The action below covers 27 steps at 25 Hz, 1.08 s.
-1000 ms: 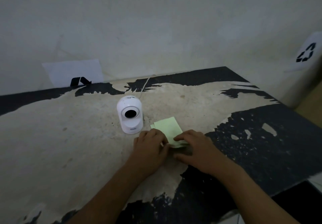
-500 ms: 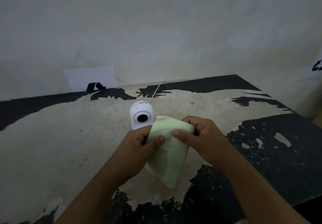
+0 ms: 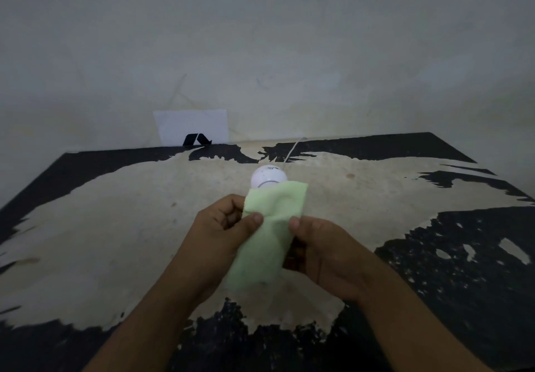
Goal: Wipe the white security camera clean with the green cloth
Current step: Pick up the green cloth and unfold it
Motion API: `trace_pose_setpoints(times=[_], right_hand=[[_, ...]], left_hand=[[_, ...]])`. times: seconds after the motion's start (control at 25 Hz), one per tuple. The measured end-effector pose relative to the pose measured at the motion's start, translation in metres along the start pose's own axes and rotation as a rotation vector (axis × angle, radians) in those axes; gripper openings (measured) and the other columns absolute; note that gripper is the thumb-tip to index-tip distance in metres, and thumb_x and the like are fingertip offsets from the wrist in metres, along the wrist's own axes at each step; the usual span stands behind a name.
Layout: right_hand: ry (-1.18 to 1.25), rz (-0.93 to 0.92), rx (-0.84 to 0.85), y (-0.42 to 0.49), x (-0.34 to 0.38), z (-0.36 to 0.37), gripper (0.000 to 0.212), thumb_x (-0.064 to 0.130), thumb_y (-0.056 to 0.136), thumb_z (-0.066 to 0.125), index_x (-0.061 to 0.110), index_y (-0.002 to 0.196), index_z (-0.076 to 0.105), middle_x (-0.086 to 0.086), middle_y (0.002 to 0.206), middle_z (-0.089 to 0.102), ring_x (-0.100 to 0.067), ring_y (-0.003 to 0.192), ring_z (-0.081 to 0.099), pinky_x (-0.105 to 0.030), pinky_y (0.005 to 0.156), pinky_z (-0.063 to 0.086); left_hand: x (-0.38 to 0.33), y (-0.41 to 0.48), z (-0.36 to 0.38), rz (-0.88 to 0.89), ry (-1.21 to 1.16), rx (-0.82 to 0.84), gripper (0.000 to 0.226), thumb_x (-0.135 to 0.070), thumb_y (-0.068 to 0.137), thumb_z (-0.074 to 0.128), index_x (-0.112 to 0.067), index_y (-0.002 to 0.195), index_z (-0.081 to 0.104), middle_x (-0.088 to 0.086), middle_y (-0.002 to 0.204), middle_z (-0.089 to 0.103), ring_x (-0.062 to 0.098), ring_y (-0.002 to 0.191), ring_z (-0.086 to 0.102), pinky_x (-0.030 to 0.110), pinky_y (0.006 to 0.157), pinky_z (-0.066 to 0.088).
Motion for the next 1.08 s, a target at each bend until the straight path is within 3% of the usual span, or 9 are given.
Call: trace_pose_setpoints(times=[0.2, 0.32, 0.52, 0.64, 0.76, 0.84, 0.92, 1.0, 1.08], right_hand=[[-0.100, -0.045, -0.097, 0.002, -0.009, 0.001, 0.028, 0.013, 0.087, 0.060, 0.006, 0.114, 0.064, -0.013, 0.108, 0.074, -0.029, 0.098, 0.070, -0.039, 0.079, 0.059], [-0.235, -0.168, -0.143, 0.000, 0.008, 0.002, 0.022, 0.008, 0.094, 0.051, 0.016, 0.111, 0.062, -0.010, 0.100, 0.076, -0.029, 0.094, 0.071, -0.041, 0.077, 0.059], [-0.339, -0.366, -0.107, -0.012, 0.044, 0.016, 0.043, -0.004, 0.095, 0.042, 0.024, 0.082, 0.073, -0.001, 0.086, 0.075, -0.024, 0.083, 0.071, -0.039, 0.070, 0.060], [-0.347, -0.359, -0.079, -0.011, 0.045, 0.015, 0.056, -0.008, 0.093, 0.038, 0.024, 0.063, 0.071, 0.000, 0.075, 0.073, -0.022, 0.073, 0.069, -0.033, 0.061, 0.057], [-0.265, -0.303, -0.023, -0.004, 0.033, 0.010, 0.047, 0.000, 0.094, 0.039, 0.022, 0.071, 0.073, -0.002, 0.079, 0.072, -0.023, 0.075, 0.066, -0.032, 0.064, 0.055], [-0.091, -0.267, -0.004, -0.001, 0.028, 0.008, 0.024, 0.018, 0.091, 0.048, 0.017, 0.086, 0.071, -0.008, 0.085, 0.070, -0.022, 0.075, 0.065, -0.033, 0.065, 0.055], [0.075, -0.186, 0.004, 0.004, 0.018, 0.005, 0.031, 0.034, 0.084, 0.052, 0.013, 0.104, 0.063, -0.010, 0.093, 0.071, -0.022, 0.077, 0.068, -0.034, 0.064, 0.056], [0.075, -0.084, 0.037, 0.012, 0.005, 0.007, 0.043, 0.031, 0.079, 0.056, 0.010, 0.117, 0.059, -0.011, 0.103, 0.073, -0.025, 0.087, 0.070, -0.037, 0.070, 0.059], [0.016, -0.023, 0.024, 0.018, -0.004, 0.004, 0.037, 0.021, 0.080, 0.061, 0.006, 0.113, 0.063, -0.013, 0.103, 0.074, -0.026, 0.090, 0.071, -0.036, 0.071, 0.060]], left_hand=[[0.021, -0.005, -0.012, -0.077, -0.065, 0.020, 0.028, 0.003, 0.088, 0.051, -0.015, 0.105, 0.065, 0.006, 0.096, 0.076, 0.025, 0.087, 0.072, 0.038, 0.072, 0.059], [0.012, -0.008, -0.015, -0.019, -0.004, 0.013, 0.033, 0.005, 0.088, 0.051, -0.020, 0.101, 0.067, 0.005, 0.101, 0.075, 0.023, 0.090, 0.072, 0.034, 0.073, 0.060], [-0.019, -0.011, -0.021, 0.103, 0.050, 0.016, 0.033, 0.005, 0.088, 0.048, -0.019, 0.080, 0.070, 0.009, 0.088, 0.075, 0.026, 0.081, 0.071, 0.036, 0.068, 0.060], [-0.017, -0.013, -0.018, 0.023, -0.004, 0.076, 0.038, 0.003, 0.093, 0.039, -0.011, 0.067, 0.062, 0.014, 0.069, 0.067, 0.024, 0.060, 0.063, 0.028, 0.049, 0.050], [-0.006, -0.011, -0.018, -0.025, -0.017, 0.120, 0.048, 0.001, 0.094, 0.036, -0.015, 0.062, 0.068, 0.007, 0.075, 0.071, 0.025, 0.071, 0.067, 0.031, 0.055, 0.053], [-0.004, -0.008, -0.017, -0.028, -0.050, 0.147, 0.051, 0.003, 0.093, 0.033, -0.012, 0.063, 0.071, 0.007, 0.082, 0.073, 0.025, 0.078, 0.069, 0.034, 0.062, 0.057], [-0.005, -0.003, -0.013, -0.018, -0.059, 0.179, 0.047, -0.002, 0.093, 0.036, -0.009, 0.065, 0.072, 0.006, 0.084, 0.073, 0.023, 0.079, 0.068, 0.032, 0.063, 0.056], [-0.006, 0.004, -0.009, 0.007, 0.018, 0.195, 0.036, -0.012, 0.090, 0.045, -0.009, 0.067, 0.074, 0.005, 0.086, 0.072, 0.023, 0.081, 0.066, 0.036, 0.068, 0.055], [-0.002, 0.014, -0.010, 0.018, 0.113, 0.180, 0.033, -0.012, 0.091, 0.048, -0.010, 0.070, 0.074, 0.004, 0.089, 0.071, 0.024, 0.086, 0.066, 0.036, 0.071, 0.055]])
Point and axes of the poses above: each hand's wrist, its own y-axis towards the middle knuckle, its own z-axis out of the palm, x = y × z, the point moved 9 cm from there along y, towards the middle knuckle
